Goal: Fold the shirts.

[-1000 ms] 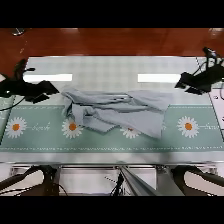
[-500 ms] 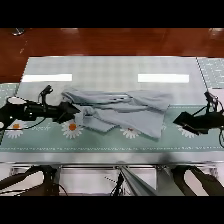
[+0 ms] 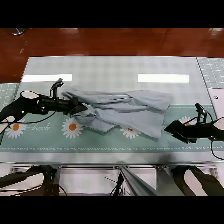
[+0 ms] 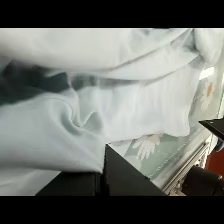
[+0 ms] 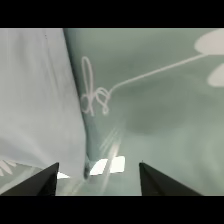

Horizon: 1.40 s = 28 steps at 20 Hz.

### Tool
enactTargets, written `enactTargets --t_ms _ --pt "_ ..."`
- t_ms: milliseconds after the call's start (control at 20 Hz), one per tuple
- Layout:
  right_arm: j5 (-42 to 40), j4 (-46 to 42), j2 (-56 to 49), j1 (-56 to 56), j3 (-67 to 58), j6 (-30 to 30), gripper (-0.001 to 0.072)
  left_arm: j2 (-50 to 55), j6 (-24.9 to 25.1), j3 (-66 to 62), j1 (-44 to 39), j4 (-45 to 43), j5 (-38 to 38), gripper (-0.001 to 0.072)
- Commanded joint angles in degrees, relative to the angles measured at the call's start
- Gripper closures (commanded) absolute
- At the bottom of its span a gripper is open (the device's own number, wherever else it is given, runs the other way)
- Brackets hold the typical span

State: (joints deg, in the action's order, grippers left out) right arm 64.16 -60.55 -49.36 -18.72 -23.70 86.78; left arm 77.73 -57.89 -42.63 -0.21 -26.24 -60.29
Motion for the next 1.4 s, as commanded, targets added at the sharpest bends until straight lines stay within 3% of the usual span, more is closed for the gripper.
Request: enactTargets --t_ms 0,250,450,500,550,650,700,850,1150,1350 --pt "-4.0 7.8 -4.7 0.0 0.7 -4.3 0.0128 0.1 0.4 -2.3 -0.4 0.3 -1.3 0.0687" --pt "-5.6 15.7 -14.5 0.8 -2.3 -11.1 0.0128 0.1 0.4 -2.4 -0.4 0.3 -2.3 0.0687" --pt "-8.8 17.0 -22.0 8.1 -7.3 -11.1 0.0128 0.1 0.4 -2.4 -0.5 0.3 -2.9 0.0687" --pt "-8.9 18.3 -23.5 9.4 -9.2 -11.2 0.0167 0.1 0.4 -2.4 -0.5 0.3 -3.3 0.0687" --pt "-8.9 18.9 -24.6 10.8 -11.3 -11.3 0.0298 0.1 0.4 -2.4 -0.5 0.3 -3.4 0.0687" --pt "-8.0 18.9 -26.3 13.9 -15.6 -13.9 0.0649 0.1 0.5 -2.5 -0.2 0.3 -4.9 0.0687" --pt "-6.2 18.5 -26.3 14.6 -18.0 -15.5 0.0684 0.0 1.1 -3.3 0.7 0.3 -7.7 0.0688" --pt "4.6 15.3 -24.3 12.2 -31.3 -13.3 0.0685 -3.0 2.5 -11.2 6.6 0.4 -18.1 0.0688" --pt "7.5 11.9 -15.5 10.6 -75.0 -5.9 0.0686 -15.2 -6.9 -41.9 18.7 6.2 -13.2 0.0689" --pt "9.6 8.4 -5.7 10.6 -89.7 -5.7 0.0686 -22.2 -13.5 -62.6 20.2 -8.7 -16.6 0.0689"
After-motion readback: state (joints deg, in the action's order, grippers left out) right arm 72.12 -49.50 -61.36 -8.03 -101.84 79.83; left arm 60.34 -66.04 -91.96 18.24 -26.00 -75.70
